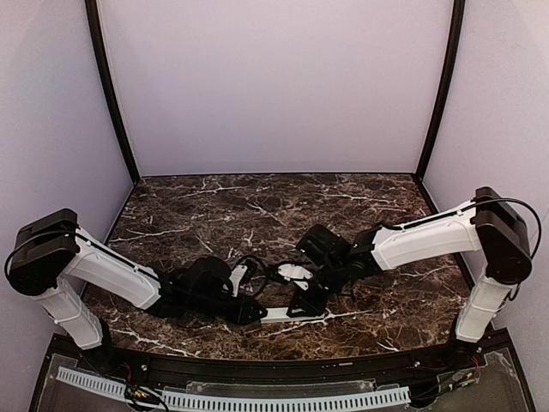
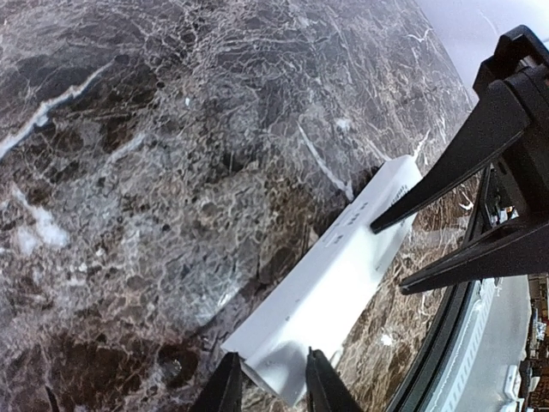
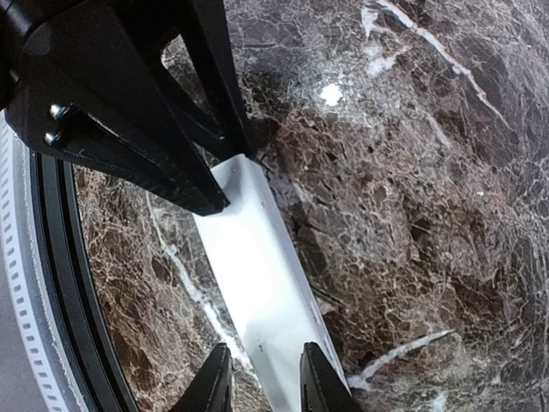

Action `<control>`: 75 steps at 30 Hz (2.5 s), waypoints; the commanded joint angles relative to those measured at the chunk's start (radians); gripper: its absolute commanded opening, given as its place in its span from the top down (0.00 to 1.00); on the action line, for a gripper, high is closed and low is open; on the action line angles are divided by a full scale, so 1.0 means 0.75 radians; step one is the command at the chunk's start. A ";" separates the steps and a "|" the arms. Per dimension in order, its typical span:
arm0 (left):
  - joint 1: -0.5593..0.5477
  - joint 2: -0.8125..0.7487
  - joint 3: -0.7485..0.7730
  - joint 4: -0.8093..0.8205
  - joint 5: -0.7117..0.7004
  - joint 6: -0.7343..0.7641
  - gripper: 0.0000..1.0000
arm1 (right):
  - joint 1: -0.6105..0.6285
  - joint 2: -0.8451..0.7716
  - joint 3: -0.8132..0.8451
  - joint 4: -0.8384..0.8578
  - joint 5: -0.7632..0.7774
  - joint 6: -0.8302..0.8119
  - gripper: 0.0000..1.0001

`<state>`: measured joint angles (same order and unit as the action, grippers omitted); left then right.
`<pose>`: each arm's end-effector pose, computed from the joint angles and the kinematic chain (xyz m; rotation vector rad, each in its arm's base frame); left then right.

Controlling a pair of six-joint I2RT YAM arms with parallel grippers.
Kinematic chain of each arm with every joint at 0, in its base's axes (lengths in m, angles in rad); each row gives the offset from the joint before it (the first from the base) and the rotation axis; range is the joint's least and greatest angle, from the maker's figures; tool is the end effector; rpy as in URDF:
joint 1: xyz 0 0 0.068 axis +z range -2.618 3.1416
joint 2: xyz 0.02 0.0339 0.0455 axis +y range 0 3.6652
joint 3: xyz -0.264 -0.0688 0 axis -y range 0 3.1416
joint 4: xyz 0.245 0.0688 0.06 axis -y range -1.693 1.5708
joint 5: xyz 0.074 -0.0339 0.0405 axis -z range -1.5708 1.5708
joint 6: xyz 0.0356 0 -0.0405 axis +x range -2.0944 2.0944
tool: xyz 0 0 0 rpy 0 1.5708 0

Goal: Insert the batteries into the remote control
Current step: Load the battery cover onto the remote control without the battery cover.

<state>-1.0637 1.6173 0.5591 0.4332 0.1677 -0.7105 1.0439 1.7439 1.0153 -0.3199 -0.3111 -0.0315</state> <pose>0.1372 -0.2592 0.1293 0.5324 2.3856 -1.0982 0.1626 0.3011 0.1617 -1.5026 2.2956 0.7312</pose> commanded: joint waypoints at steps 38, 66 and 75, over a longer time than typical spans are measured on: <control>-0.006 -0.082 0.071 -0.256 -0.070 0.085 0.64 | -0.247 -0.234 -0.207 -0.200 -0.140 0.304 0.58; 0.020 -0.058 0.138 -0.292 -0.033 0.106 0.70 | -0.267 -0.159 -0.208 -0.160 -0.190 0.293 0.63; 0.031 -0.049 0.157 -0.283 -0.012 0.110 0.71 | -0.285 -0.165 -0.205 -0.155 -0.207 0.299 0.63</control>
<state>-1.0431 1.5925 0.6552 0.2436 0.1421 -0.6395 0.8417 1.6203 0.8642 -0.4492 -0.4530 0.1932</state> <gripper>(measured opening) 0.298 0.377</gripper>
